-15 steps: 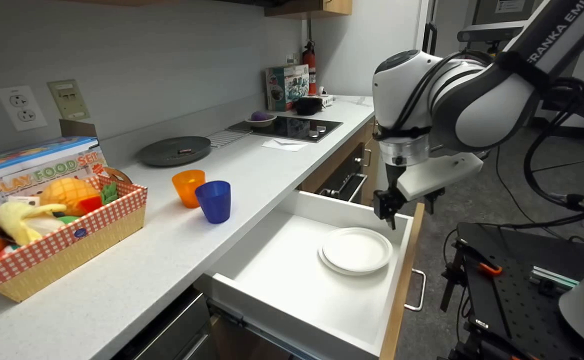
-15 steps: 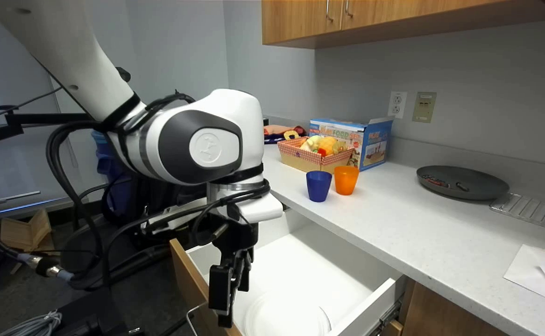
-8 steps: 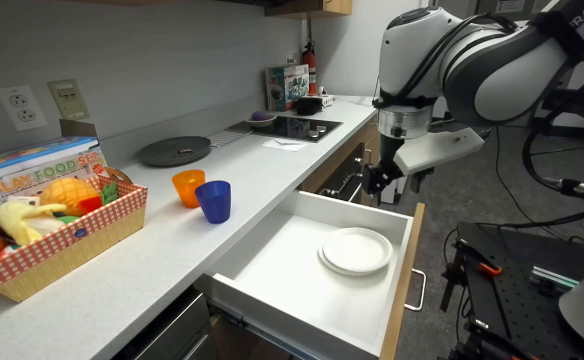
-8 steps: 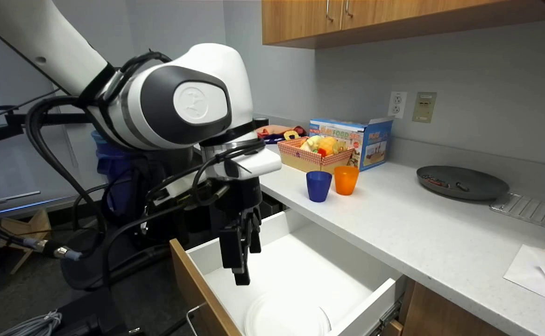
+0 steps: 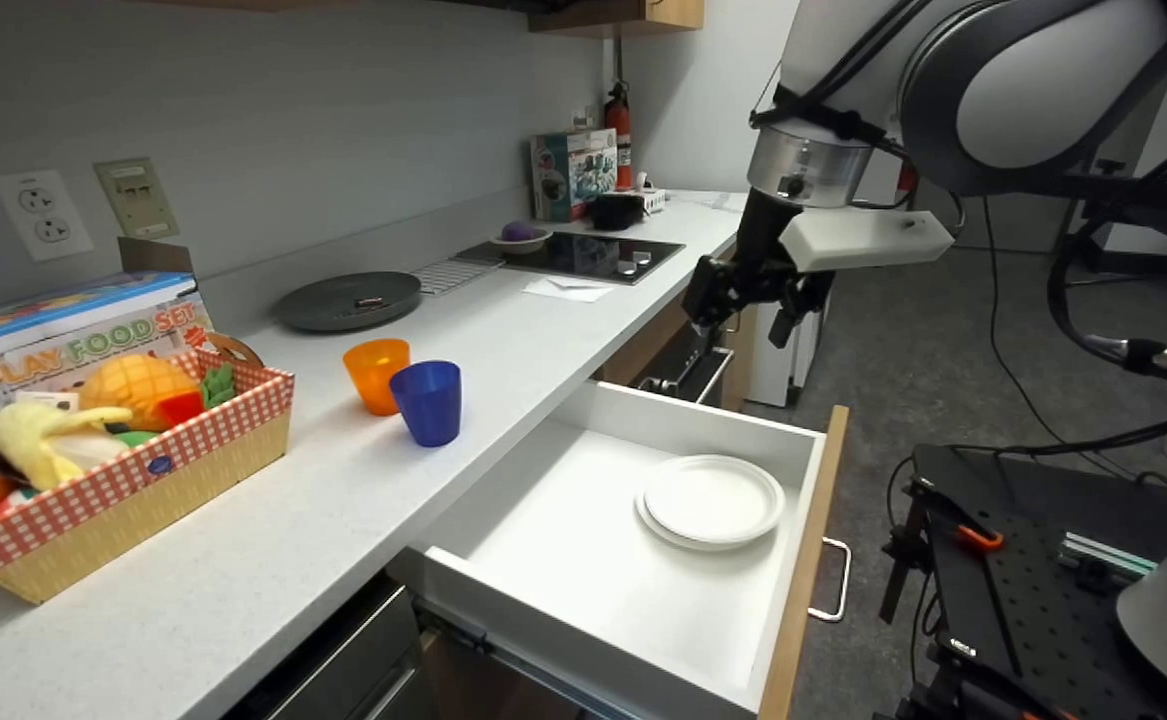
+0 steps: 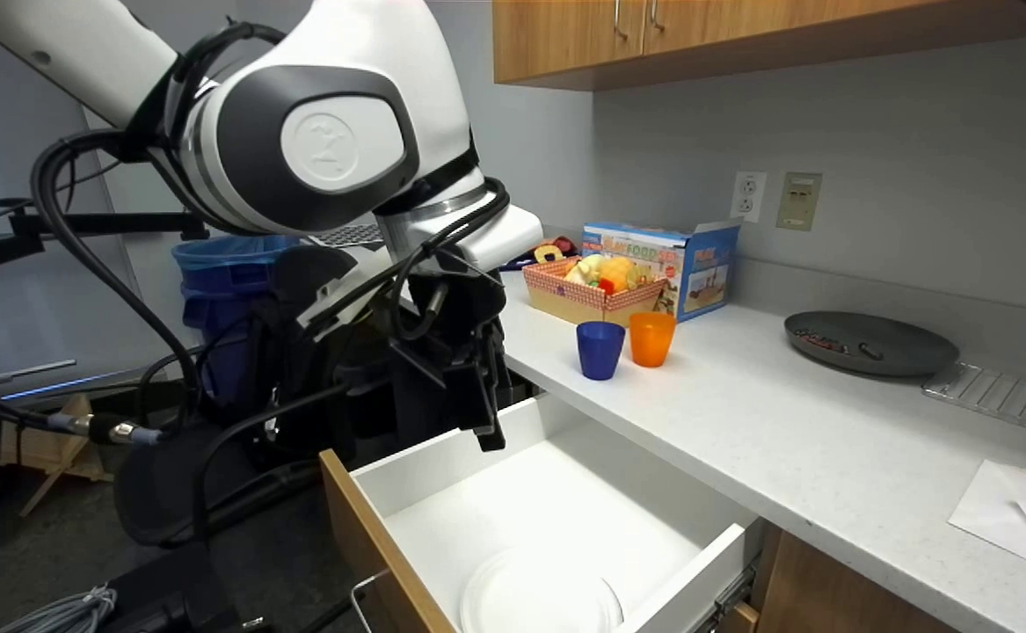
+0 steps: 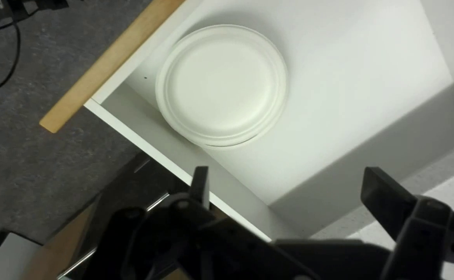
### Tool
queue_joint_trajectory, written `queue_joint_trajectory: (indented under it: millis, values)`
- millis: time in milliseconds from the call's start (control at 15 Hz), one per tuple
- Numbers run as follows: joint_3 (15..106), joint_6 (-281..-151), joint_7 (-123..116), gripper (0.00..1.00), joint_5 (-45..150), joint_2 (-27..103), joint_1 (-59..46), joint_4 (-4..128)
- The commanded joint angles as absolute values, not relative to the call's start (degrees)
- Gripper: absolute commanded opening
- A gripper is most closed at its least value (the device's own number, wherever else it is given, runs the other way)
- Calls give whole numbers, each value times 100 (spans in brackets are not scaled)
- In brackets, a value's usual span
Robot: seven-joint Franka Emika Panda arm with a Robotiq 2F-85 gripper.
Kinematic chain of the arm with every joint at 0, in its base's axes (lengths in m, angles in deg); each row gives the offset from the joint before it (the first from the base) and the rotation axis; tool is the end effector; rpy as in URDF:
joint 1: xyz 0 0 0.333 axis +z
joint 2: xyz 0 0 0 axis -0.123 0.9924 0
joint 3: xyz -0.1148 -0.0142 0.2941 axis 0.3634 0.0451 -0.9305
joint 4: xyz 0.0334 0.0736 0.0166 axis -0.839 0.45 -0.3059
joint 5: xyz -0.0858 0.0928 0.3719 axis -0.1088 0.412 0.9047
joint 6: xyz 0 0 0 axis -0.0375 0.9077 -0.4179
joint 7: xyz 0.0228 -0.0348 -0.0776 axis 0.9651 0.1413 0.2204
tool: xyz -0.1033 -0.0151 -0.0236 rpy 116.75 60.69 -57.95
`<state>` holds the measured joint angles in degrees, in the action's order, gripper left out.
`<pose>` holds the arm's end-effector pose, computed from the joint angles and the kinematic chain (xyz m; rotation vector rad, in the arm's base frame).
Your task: Open the drawer on the left
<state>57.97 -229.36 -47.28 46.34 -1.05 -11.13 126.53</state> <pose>0.3968 -0.0341 0.3638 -2.8558 1.2346 -0.4011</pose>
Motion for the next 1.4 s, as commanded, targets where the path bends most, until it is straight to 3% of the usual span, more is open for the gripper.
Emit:
queue_joint_trajectory:
  millis: [0, 133, 1333]
  values:
    - [5952, -23097, -3752, 100, 5538, -487, -986, 12840]
    - [5629, -23013, -3876, 100, 5506, -222, -1291, 12682]
    - [5682, -23011, -3559, 100, 5759, -261, -1269, 12652]
